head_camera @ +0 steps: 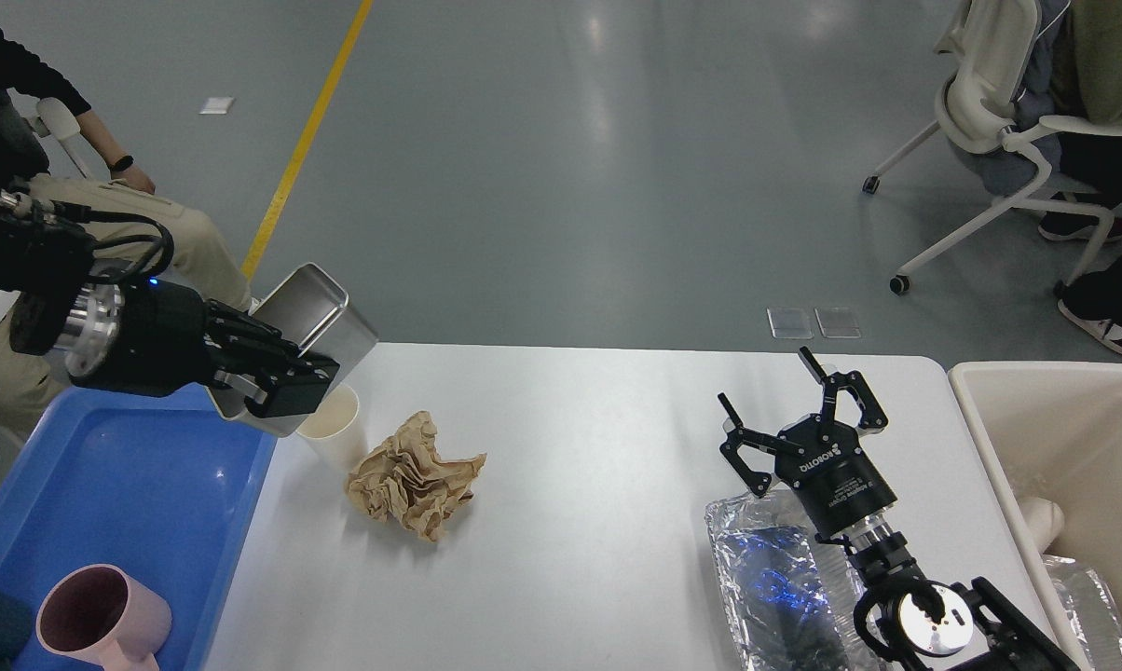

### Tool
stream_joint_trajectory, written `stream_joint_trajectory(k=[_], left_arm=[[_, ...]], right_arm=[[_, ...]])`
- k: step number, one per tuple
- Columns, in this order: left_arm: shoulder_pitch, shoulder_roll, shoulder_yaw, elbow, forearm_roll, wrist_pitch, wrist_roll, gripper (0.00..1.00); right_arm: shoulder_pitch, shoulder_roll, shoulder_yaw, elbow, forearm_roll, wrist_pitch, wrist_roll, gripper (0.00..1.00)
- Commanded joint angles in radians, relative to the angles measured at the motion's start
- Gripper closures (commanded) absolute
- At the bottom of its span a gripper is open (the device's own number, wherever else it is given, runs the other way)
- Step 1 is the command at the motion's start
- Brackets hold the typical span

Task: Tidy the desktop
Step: 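Lift the metal tray with the left gripper toward the blue tray, then lower the metal tray into the blue tray and open the left gripper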

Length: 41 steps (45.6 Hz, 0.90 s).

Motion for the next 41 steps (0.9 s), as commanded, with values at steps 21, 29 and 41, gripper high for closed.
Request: stream_joint_trajectory(k=[21, 29, 41], left_arm=[[0.193, 0.365, 0.088, 0.017, -0.052, 0.231, -0.173, 1.0], [0.202, 0.393, 0.249, 0.118, -0.052, 0.4, -0.21, 1.0], [0.207, 0.359, 0.31, 0.358, -0.054, 0.498, -0.287, 1.0]], right_arm=[[-0.002, 0.0, -0.001, -0.003, -0.002, 0.002, -0.001, 0.0], [0.0, 0.0, -0.001, -0.008, -0.018, 0.002, -0.001, 0.0], [0.0, 0.014, -0.001, -0.008, -0.039, -0.002, 0.0, 0.0]])
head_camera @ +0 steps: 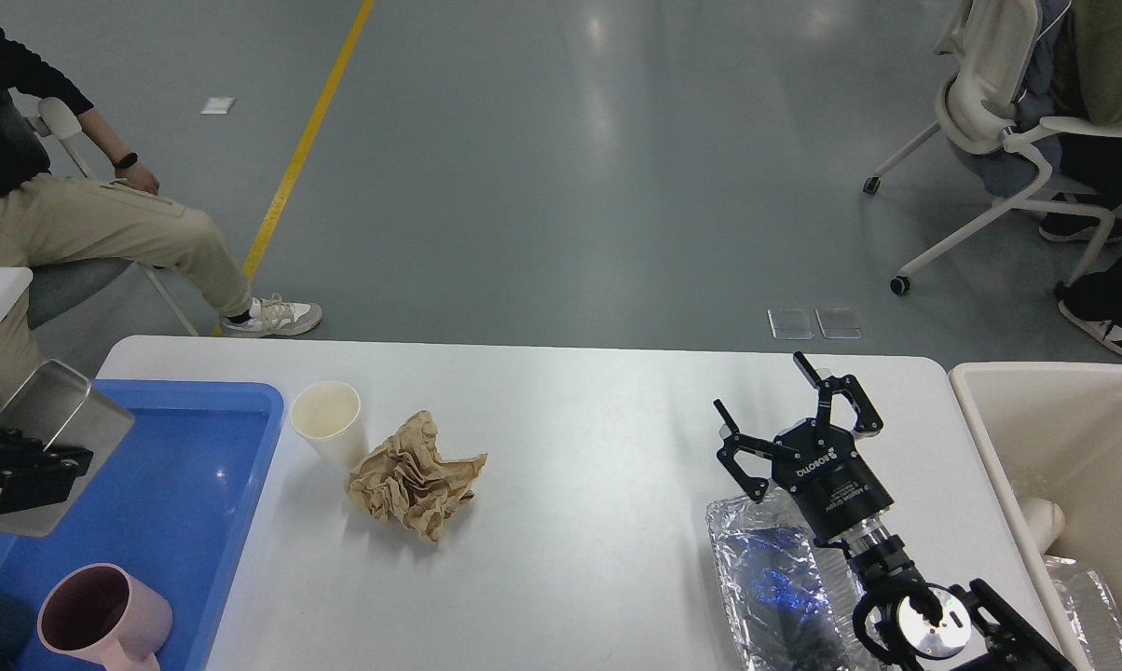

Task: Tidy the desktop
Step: 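Lower the metal tray into the blue tray and open the left gripper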

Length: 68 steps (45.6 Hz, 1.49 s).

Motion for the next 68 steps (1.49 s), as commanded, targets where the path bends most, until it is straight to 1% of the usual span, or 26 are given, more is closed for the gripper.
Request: stream_joint_trajectory(k=[1, 7, 17, 23, 35, 42, 44, 51, 55, 68], left_arm=[[0.003, -0.037, 0.006, 0.137, -0.001, 0.027, -0.033, 1.0], [0.003, -0.114, 0.008, 0.27, 0.0, 0.042, -0.052, 1.0], [0.007, -0.241, 0.008, 0.451, 0.0, 0.079, -0.052, 1.0], [0.007, -0.299, 0.005, 0.531, -0.003, 0.102, -0.056, 1.0], [0.007, -0.397, 0.006, 0.728, -0.069, 0.163, -0.055, 0.99], [0.007, -0.462, 0.01, 0.837, -0.073, 0.186, -0.045, 0.99], [0.007, -0.496, 0.011, 0.887, -0.075, 0.194, -0.042, 0.99], [0.004, -0.557, 0.042, 0.962, -0.073, 0.209, -0.039, 0.99], [-0.006, -0.597, 0.069, 0.995, -0.073, 0.218, -0.03, 0.99], [-0.043, -0.681, 0.157, 1.054, -0.075, 0.225, -0.002, 0.99]], right_arm=[[0.0, 0.01, 0.0, 0.0, -0.021, -0.005, 0.002, 0.0], [0.002, 0.027, 0.0, 0.0, -0.036, -0.006, 0.002, 0.0], [0.002, 0.027, 0.0, 0.002, -0.041, -0.006, 0.002, 0.0], [0.002, 0.025, 0.0, 0.0, -0.043, -0.006, 0.002, 0.0], [-0.001, 0.027, -0.006, 0.0, -0.043, -0.005, 0.0, 0.0], [-0.001, 0.028, -0.021, 0.0, -0.043, -0.005, 0.002, 0.0], [-0.001, 0.028, -0.021, 0.0, -0.043, -0.005, 0.002, 0.0], [-0.001, 0.028, -0.021, 0.002, -0.043, -0.005, 0.0, 0.0], [-0.003, 0.028, -0.029, 0.0, -0.043, -0.003, 0.002, 0.0], [-0.004, 0.028, -0.034, 0.002, -0.043, -0.003, 0.002, 0.0]])
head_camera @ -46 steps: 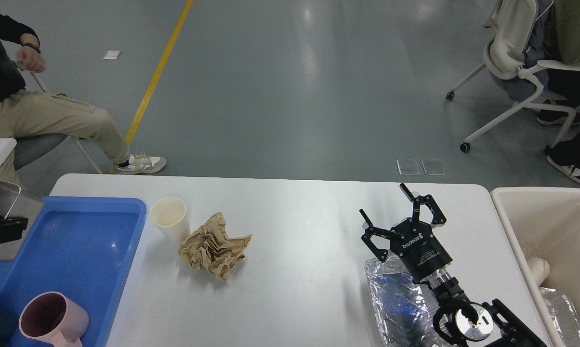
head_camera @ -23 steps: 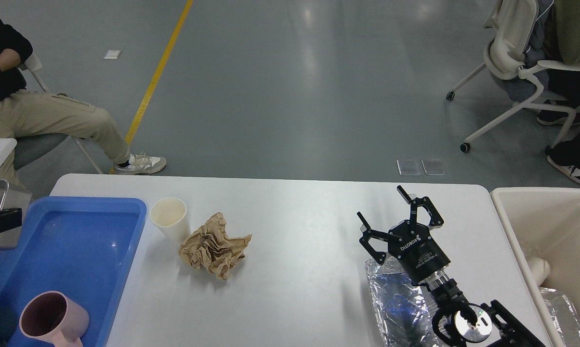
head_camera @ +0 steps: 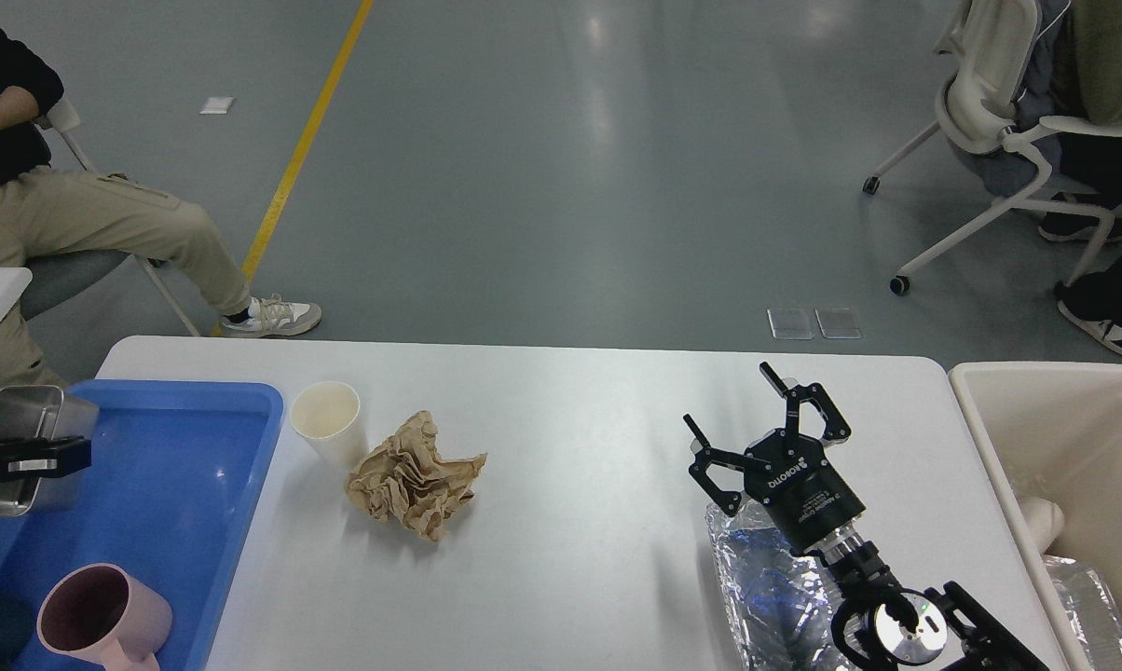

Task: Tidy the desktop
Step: 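Lower the metal tray into the blue tray and open the left gripper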

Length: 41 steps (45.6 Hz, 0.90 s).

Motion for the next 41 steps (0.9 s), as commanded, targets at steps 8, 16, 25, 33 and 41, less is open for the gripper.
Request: stream_joint_trajectory(k=[8, 16, 25, 33, 41], left_arm=[[-0.012, -0.07, 0.075, 0.037, 0.0, 0.02, 0.024, 0.99], [-0.012, -0.147, 0.119, 0.096, -0.001, 0.038, 0.038, 0.99], [-0.014, -0.205, 0.147, 0.145, -0.005, 0.049, 0.053, 0.99], [-0.018, -0.212, 0.147, 0.148, -0.023, 0.053, 0.061, 0.93], [-0.018, -0.212, 0.148, 0.148, -0.057, 0.064, 0.066, 0.78]], right_arm=[[-0.003, -0.001, 0.0, 0.0, 0.0, 0.001, 0.0, 0.0], [-0.003, 0.0, 0.0, 0.0, 0.0, 0.001, 0.0, 0.0], [-0.002, 0.0, 0.0, -0.002, 0.0, 0.001, 0.0, 0.0], [0.0, -0.001, -0.002, -0.002, 0.0, 0.001, 0.0, 0.0], [-0.002, 0.0, 0.0, -0.002, 0.0, 0.001, 0.0, 0.0]])
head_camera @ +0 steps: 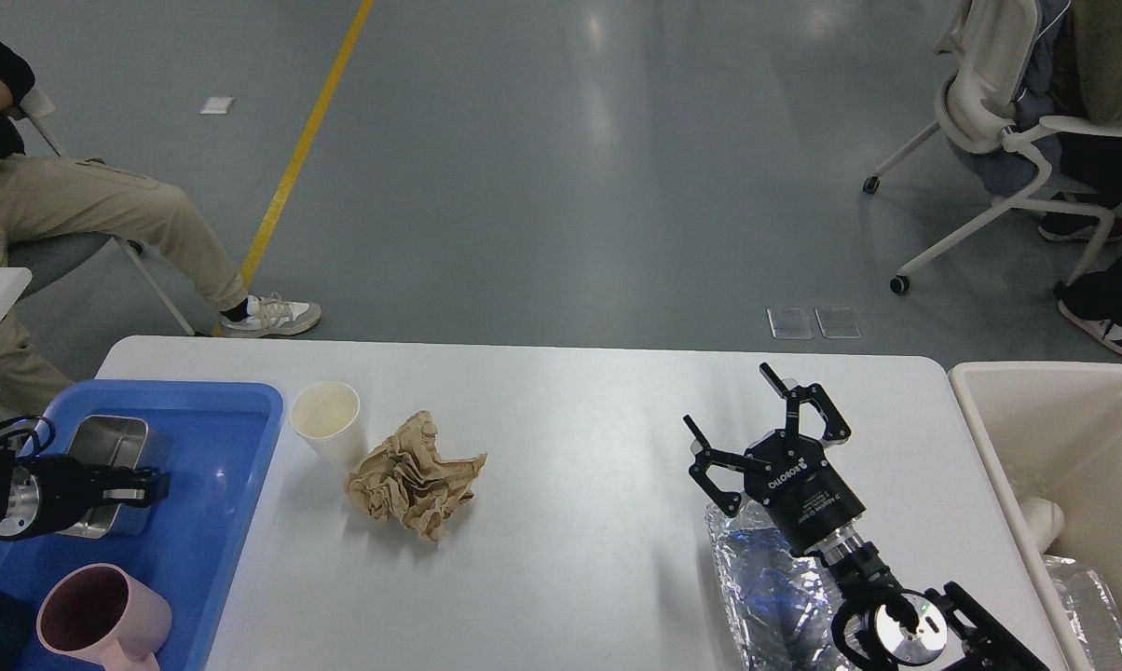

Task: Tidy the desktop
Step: 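Lower the metal tray into the blue tray and open the left gripper, then raise the left gripper up out of the blue tray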

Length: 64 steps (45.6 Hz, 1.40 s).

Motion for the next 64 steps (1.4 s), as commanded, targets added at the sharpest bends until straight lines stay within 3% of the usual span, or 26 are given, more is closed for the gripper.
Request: stream_joint_trajectory(k=[1, 5, 11, 15, 17, 25, 34, 45, 53, 58, 64], left_arm=[[0.001, 0.001, 0.002, 0.0, -0.024, 0.009, 0.001, 0.77], [0.001, 0.001, 0.007, 0.0, -0.037, 0.013, 0.001, 0.71], [0.001, 0.008, 0.007, 0.0, -0.078, 0.013, 0.001, 0.49], [0.001, 0.012, 0.007, -0.002, -0.133, 0.013, 0.0, 0.2], [0.0, 0.006, 0.007, -0.003, -0.167, 0.01, -0.003, 0.11], [-0.019, 0.046, -0.002, -0.029, -0.233, -0.013, -0.019, 0.07], [-0.144, 0.19, -0.015, -0.19, -0.383, -0.102, -0.017, 0.06], [-0.194, 0.264, -0.039, -0.335, -0.573, -0.1, -0.013, 0.06], [-0.165, 0.287, -0.192, -0.428, -0.662, -0.06, -0.005, 0.05], [-0.099, 0.279, -0.315, -0.468, -0.701, -0.033, -0.002, 0.05], [0.015, 0.276, -0.445, -0.611, -0.707, 0.035, 0.013, 0.05]], right_arm=[[-0.001, 0.001, 0.0, 0.0, 0.0, 0.0, 0.0, 0.0], [-0.001, 0.001, 0.0, 0.0, 0.0, 0.0, 0.0, 0.0], [-0.005, 0.0, 0.0, 0.0, 0.0, 0.0, 0.0, 0.0], [-0.003, 0.001, 0.0, 0.0, 0.0, 0.0, 0.0, 0.0], [-0.001, 0.001, 0.0, 0.0, 0.0, 0.0, 0.0, 0.0], [0.003, 0.008, 0.0, 0.0, 0.0, -0.002, 0.0, 0.0], [0.003, 0.008, 0.0, -0.005, 0.0, -0.002, 0.0, 0.0], [0.005, 0.003, 0.0, -0.005, -0.001, -0.005, 0.0, 0.0], [0.005, 0.001, 0.0, -0.017, -0.031, -0.008, 0.0, 0.0], [0.005, 0.001, 0.0, -0.018, -0.038, -0.008, 0.0, 0.0], [0.003, 0.0, 0.0, -0.018, -0.038, -0.008, 0.0, 0.0]])
